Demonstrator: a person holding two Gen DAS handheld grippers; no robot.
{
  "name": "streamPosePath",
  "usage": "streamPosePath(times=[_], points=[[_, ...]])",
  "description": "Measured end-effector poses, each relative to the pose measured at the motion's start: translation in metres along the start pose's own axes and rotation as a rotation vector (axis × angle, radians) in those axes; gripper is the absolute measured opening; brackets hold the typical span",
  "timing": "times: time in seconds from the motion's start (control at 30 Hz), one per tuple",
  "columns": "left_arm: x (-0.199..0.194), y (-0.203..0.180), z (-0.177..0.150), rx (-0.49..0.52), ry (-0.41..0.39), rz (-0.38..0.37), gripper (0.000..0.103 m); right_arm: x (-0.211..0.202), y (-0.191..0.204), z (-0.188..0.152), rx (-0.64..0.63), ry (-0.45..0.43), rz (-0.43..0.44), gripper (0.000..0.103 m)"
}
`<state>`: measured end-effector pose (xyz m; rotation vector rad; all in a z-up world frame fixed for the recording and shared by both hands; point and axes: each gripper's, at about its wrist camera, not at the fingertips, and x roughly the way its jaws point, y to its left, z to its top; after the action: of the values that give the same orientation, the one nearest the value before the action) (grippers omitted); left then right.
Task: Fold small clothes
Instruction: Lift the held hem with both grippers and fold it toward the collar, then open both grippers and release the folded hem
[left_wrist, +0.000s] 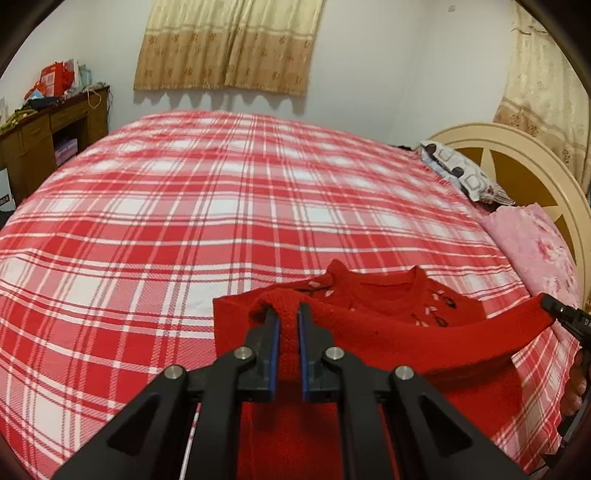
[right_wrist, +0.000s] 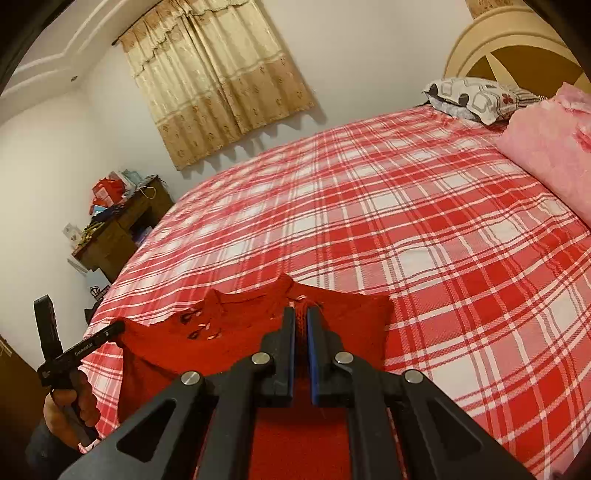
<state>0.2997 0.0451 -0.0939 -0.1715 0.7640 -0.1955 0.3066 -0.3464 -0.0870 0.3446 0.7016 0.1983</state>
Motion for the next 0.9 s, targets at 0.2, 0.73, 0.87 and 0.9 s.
streamPosePath(times=[0.2, 0.73, 0.87, 0.9], points=[[0.037, 0.015, -0.005, -0.044, 0.071, 0.015, 0.009, 0.041, -0.014, 0.004, 0.015, 0.056, -0.027, 0.005], [0.034, 0.037, -0.011, -0.118, 0.048, 0.061, 0.027, 0.075, -0.017, 0.011, 0.003, 0.068, -0.050, 0.047], [0.015, 0.021, -0.028, 0.021, 0.031, 0.135, 0.050, 0.082, 0.018, -0.016, -0.112, 0.287, 0.046, 0.047], [0.017, 0.018, -0.031, 0.049, 0.044, 0.151, 0.054, 0.091, 0.030, -0.027, -0.175, 0.364, 0.038, 0.047]])
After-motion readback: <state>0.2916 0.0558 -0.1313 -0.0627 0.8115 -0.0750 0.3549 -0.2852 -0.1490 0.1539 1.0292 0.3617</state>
